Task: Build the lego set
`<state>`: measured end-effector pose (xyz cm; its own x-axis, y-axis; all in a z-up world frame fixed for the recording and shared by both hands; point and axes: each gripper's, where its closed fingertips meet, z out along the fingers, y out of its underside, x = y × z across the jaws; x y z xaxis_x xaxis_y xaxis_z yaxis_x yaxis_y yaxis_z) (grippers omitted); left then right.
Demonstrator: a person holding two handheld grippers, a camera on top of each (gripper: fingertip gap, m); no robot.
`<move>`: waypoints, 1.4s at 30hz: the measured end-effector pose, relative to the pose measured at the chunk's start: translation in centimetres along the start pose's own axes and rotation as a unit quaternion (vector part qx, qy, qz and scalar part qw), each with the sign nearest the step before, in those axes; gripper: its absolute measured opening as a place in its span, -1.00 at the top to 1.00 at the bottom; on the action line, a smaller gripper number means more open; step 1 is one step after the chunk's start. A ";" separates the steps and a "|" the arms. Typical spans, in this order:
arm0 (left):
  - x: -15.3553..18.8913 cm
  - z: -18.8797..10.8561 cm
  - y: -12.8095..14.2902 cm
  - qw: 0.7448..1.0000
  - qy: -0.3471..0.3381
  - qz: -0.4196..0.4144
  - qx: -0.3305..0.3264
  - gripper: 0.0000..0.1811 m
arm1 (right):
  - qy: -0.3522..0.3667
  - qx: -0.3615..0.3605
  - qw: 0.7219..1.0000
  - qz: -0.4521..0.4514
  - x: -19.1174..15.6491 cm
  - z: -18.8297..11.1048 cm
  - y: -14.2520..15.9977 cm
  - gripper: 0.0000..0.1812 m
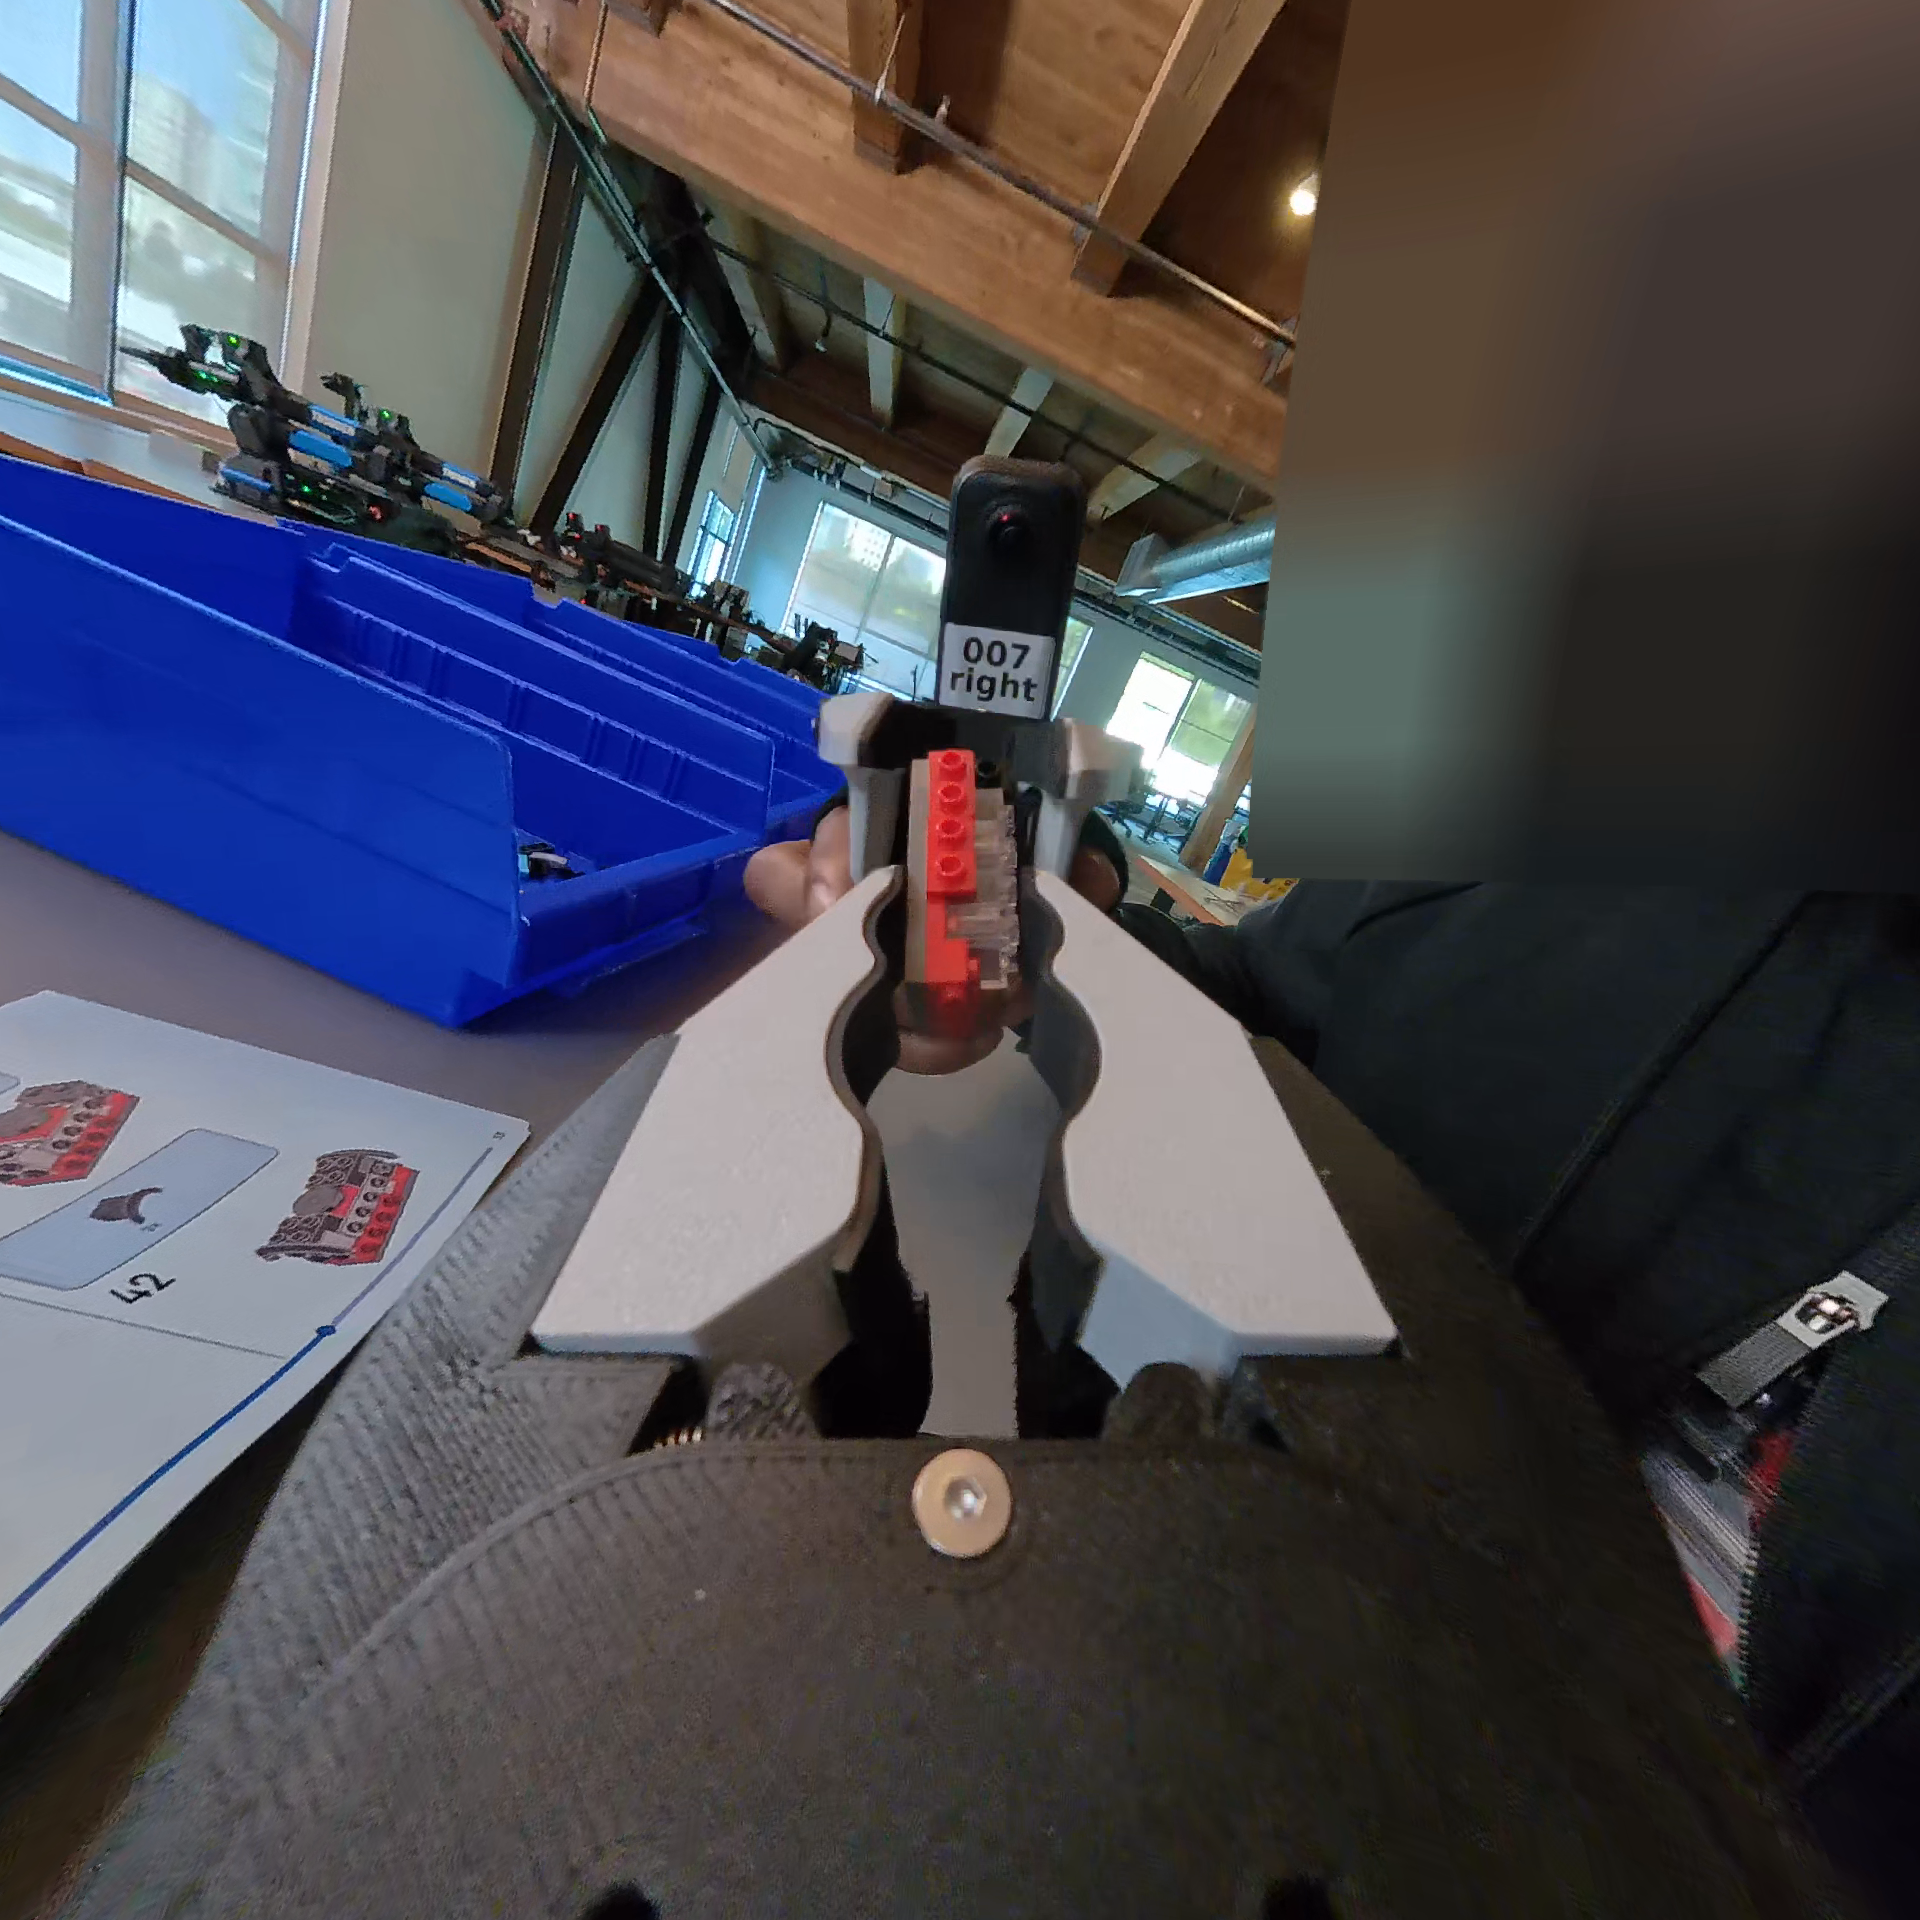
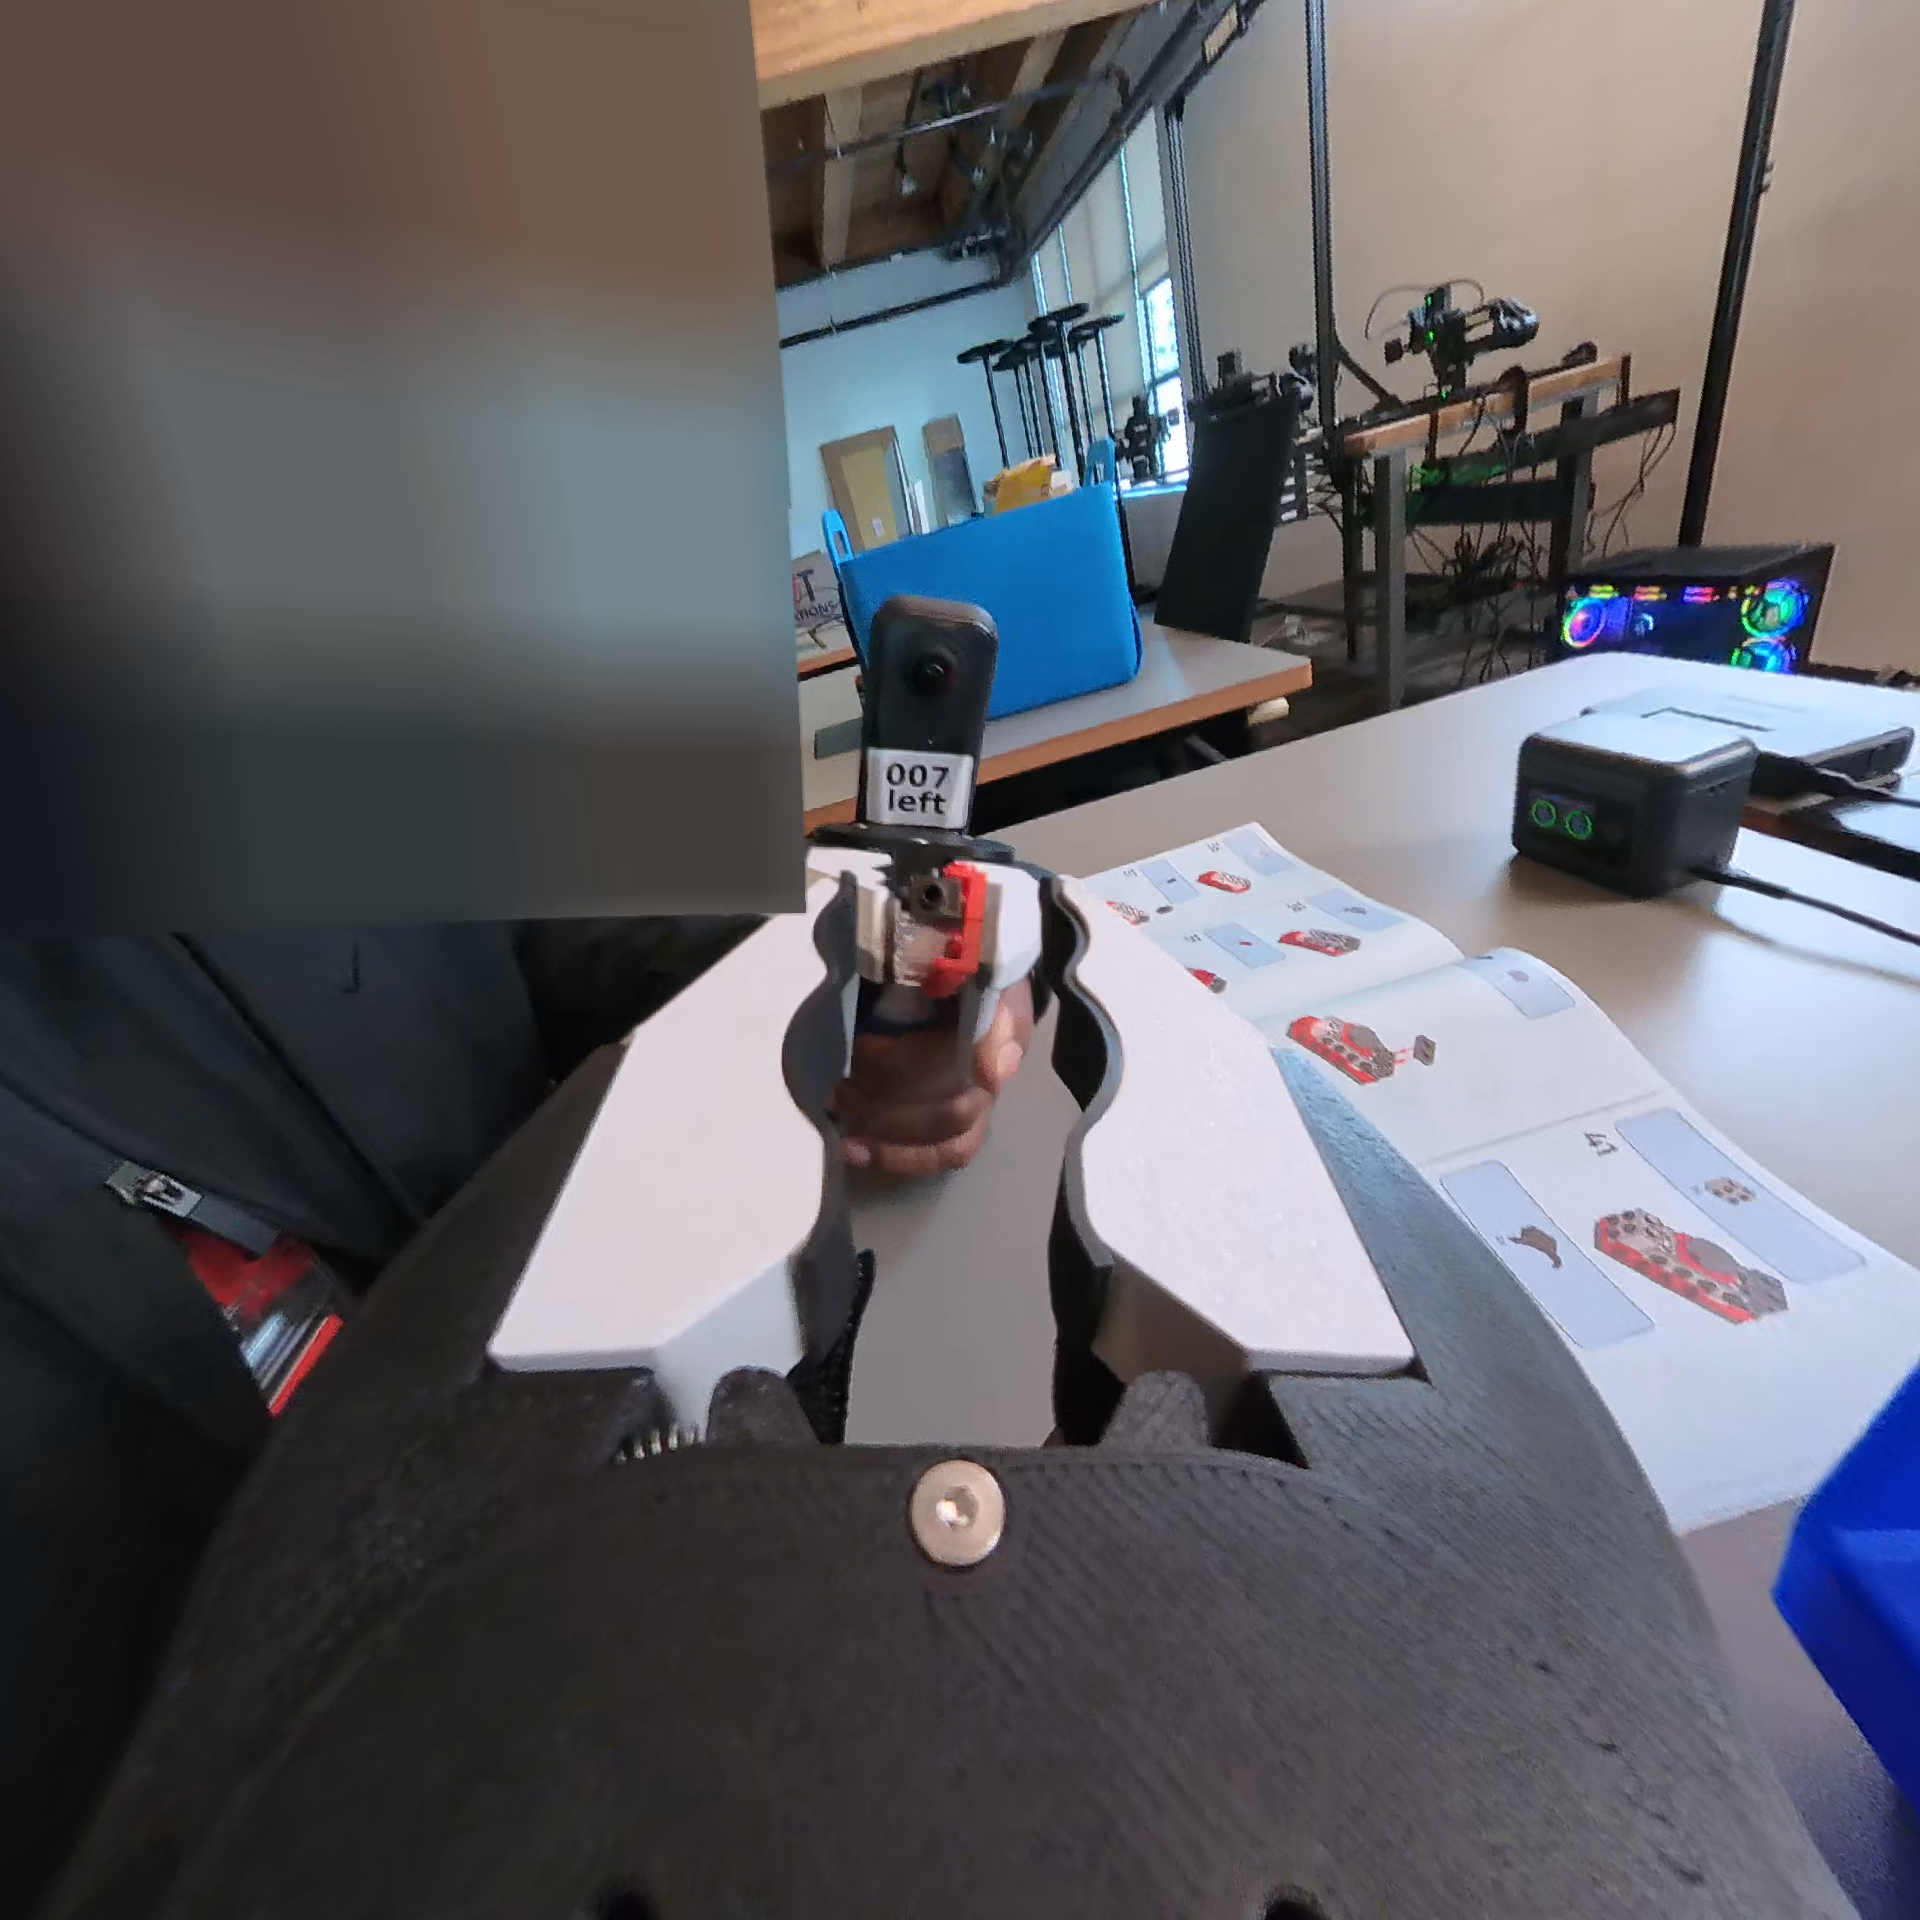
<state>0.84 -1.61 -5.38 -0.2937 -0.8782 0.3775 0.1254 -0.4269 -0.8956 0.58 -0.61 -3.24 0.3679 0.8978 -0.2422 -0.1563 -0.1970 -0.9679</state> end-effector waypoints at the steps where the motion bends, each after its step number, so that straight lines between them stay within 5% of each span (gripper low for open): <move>1: 0.0 0.0 0.1 1.000 0.001 0.002 0.000 0.79 | 0.001 0.003 1.000 -0.001 -0.1 0.1 -0.1 0.65; 24: 0.9 0.3 0.3 1.000 0.015 0.024 -0.010 0.65 | 0.002 -0.014 0.993 -0.114 -1.5 0.5 0.9 0.77; 42: 1.3 0.1 0.4 0.977 -0.033 0.207 -0.025 0.78 | -0.010 -0.010 0.993 -0.117 -1.9 0.5 1.0 0.77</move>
<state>0.64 -2.95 -5.22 -0.1661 -0.9861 -0.0070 0.1737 -0.0223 -0.9846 -0.75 -2.30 -3.76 0.3735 0.9276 -0.0100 -0.0509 0.0098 -0.9987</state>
